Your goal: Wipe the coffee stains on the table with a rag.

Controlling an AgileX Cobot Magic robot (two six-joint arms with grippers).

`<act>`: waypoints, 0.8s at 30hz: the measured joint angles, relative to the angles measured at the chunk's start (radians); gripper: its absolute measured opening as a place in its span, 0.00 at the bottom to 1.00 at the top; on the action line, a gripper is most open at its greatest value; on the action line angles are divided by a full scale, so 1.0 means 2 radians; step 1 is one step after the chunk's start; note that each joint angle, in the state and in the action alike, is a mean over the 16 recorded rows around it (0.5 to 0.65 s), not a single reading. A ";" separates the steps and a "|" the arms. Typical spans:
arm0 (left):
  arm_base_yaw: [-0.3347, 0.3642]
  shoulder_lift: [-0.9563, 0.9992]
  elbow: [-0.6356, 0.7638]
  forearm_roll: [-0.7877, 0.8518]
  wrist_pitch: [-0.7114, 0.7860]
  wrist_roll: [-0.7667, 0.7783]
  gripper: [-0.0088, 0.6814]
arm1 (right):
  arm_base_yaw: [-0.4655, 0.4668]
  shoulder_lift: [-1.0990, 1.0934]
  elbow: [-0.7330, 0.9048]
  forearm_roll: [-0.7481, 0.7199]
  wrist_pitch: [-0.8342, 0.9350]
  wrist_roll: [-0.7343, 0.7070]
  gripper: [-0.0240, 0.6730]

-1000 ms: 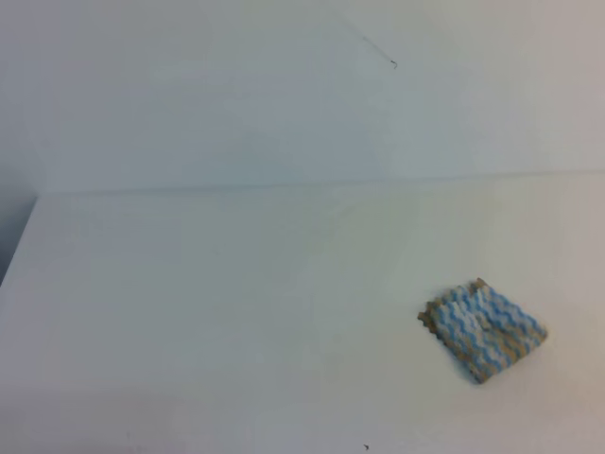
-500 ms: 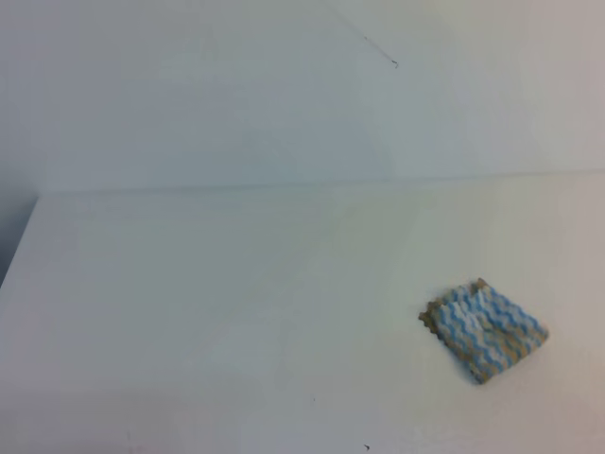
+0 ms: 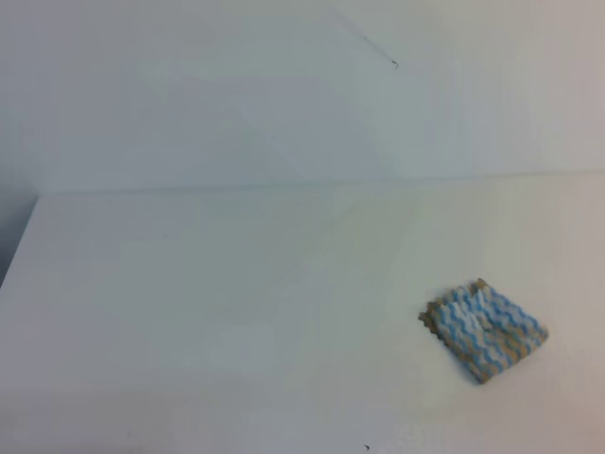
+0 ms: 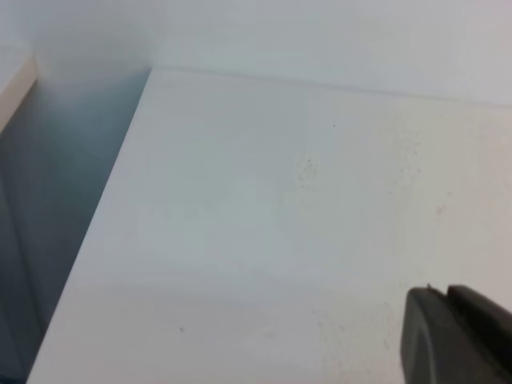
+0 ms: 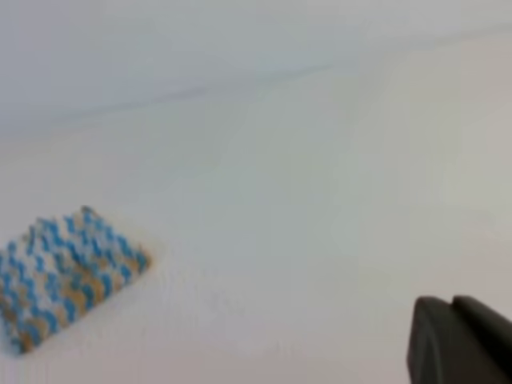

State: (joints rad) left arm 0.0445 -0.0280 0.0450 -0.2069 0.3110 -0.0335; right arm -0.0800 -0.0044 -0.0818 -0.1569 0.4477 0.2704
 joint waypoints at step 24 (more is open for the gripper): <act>0.000 0.000 0.000 0.000 0.000 0.000 0.01 | 0.000 0.001 0.045 0.014 -0.056 0.000 0.03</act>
State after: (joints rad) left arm 0.0445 -0.0277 0.0450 -0.2069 0.3110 -0.0335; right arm -0.0800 -0.0032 0.0082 -0.1282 0.3366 0.2712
